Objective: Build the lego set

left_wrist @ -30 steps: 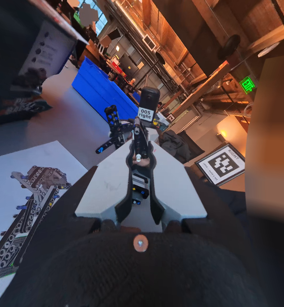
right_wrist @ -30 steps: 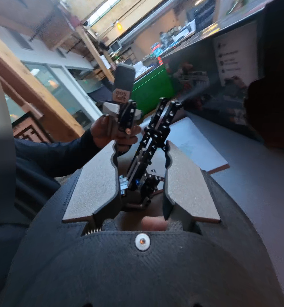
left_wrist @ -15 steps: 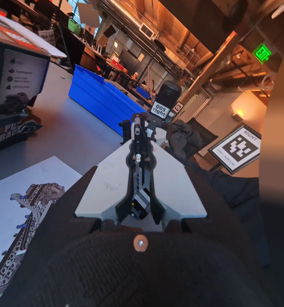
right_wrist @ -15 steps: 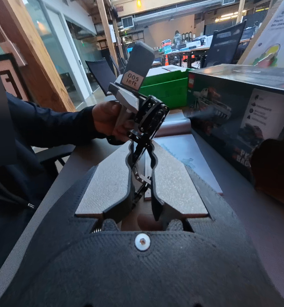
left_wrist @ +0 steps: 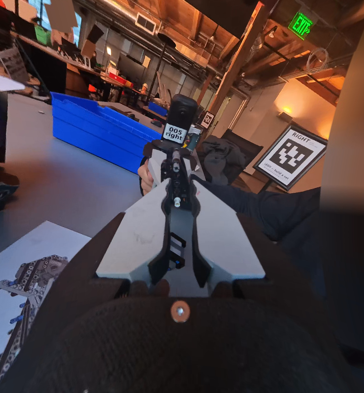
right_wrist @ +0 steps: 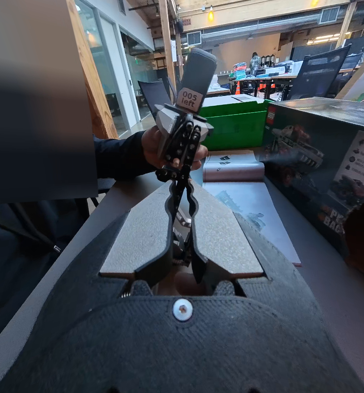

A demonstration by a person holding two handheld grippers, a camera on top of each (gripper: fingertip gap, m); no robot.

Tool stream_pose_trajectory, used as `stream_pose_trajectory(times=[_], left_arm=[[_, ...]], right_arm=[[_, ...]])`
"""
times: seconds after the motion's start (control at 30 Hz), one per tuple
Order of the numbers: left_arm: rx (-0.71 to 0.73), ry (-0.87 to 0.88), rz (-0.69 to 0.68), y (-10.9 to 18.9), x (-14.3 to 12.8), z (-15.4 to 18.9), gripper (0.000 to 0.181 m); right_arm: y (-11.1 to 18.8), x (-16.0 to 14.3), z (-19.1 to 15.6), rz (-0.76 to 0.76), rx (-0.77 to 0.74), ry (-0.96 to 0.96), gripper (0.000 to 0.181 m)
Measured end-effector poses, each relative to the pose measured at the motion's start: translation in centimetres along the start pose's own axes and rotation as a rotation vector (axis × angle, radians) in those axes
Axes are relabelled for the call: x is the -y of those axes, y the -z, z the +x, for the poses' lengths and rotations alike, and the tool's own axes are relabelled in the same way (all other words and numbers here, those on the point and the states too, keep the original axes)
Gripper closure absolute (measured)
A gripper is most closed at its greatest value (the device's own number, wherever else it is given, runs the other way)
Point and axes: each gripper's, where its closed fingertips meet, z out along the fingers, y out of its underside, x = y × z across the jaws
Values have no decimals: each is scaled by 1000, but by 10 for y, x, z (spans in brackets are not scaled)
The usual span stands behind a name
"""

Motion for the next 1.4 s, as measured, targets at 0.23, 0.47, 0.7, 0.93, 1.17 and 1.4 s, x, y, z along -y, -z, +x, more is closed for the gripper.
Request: stream_pose_trajectory(times=[0.23, 0.47, 0.7, 0.93, 1.17, 1.4], left_arm=[[33, -87, -39, -6, -6, 4, 169], [41, -137, -15, -7, -3, 6, 169], [7, -114, -46, -5, -7, 10, 169], [26, -184, -54, -6, -8, 15, 169], [47, -225, -42, -6, -9, 13, 168], [41, -208, -16, -3, -8, 10, 168]], right_arm=[[0, 0, -3, -11, 2, 24, 175], [0, 0, -6, -14, 10, 54, 175], [-1, 1, -10, 8, 38, 56, 175], [-2, 0, -15, -24, 23, 120, 175], [-2, 0, -18, -72, -14, 217, 172], [-7, 2, -21, -79, -25, 191, 169]])
